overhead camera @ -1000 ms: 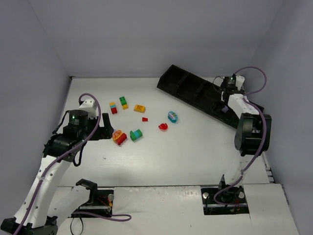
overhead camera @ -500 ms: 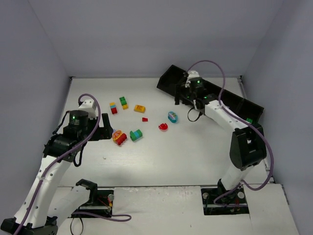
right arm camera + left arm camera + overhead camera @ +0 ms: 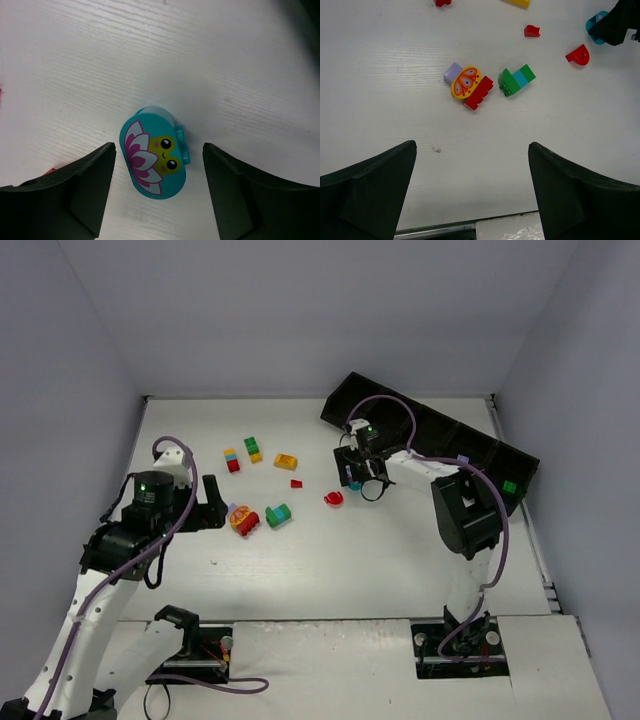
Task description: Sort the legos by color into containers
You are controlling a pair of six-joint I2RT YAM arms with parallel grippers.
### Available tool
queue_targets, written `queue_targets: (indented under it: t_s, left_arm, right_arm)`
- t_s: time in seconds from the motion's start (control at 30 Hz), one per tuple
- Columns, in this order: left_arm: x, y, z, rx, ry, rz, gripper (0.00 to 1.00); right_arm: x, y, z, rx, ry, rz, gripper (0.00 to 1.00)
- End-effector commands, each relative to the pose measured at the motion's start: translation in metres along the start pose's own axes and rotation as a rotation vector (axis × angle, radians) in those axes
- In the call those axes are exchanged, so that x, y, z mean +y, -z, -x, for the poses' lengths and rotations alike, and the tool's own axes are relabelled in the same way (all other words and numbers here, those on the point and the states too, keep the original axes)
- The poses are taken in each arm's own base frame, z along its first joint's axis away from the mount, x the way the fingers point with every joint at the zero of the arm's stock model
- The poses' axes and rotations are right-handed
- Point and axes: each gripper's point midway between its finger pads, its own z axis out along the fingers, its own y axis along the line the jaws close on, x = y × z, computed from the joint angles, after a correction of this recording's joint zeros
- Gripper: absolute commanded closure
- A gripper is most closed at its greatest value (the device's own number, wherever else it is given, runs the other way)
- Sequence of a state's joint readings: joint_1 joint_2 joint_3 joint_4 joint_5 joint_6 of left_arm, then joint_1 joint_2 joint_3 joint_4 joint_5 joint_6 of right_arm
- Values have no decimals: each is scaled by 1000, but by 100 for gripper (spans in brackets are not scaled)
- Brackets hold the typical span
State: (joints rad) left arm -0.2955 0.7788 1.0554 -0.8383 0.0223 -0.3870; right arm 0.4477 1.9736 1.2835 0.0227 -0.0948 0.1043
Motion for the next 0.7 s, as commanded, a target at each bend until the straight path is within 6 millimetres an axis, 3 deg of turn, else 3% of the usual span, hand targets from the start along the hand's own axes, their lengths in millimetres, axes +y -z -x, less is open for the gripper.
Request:
queue_targets:
  t_s: [0.0, 0.1, 0.13, 0.2, 0.23, 0.37, 0.43, 0.6, 0.67]
  left_arm:
    - [2, 4, 10, -40, 16, 20, 13]
    - [2, 2, 9, -33, 17, 21, 13]
    - [1, 1, 9, -30, 17, 20, 13]
    - [1, 0, 9, -27, 19, 20, 13]
    - [1, -1, 9, -27, 21, 20, 13]
    - [0, -4, 8, -17, 23, 18, 13]
    - [-1, -5, 8, -13, 23, 18, 13]
    - [0, -13, 5, -6, 30, 24, 13]
    - [0, -15, 4, -2, 40, 23, 13]
  right_arm:
    - [8, 3, 24, -72, 26, 9, 35]
    - [6, 3, 26, -80, 28, -7, 57]
    - [4, 5, 29, -90, 31, -17, 75]
    - [-5, 16, 43, -134, 38, -67, 95]
    - [-11, 26, 54, -171, 35, -104, 99]
    - [-44, 59, 89, -296, -15, -236, 100]
    - [-79, 77, 104, -346, -87, -341, 100]
    - [-156, 95, 109, -376, -258, -480, 100]
    - [-167, 98, 115, -387, -283, -482, 97]
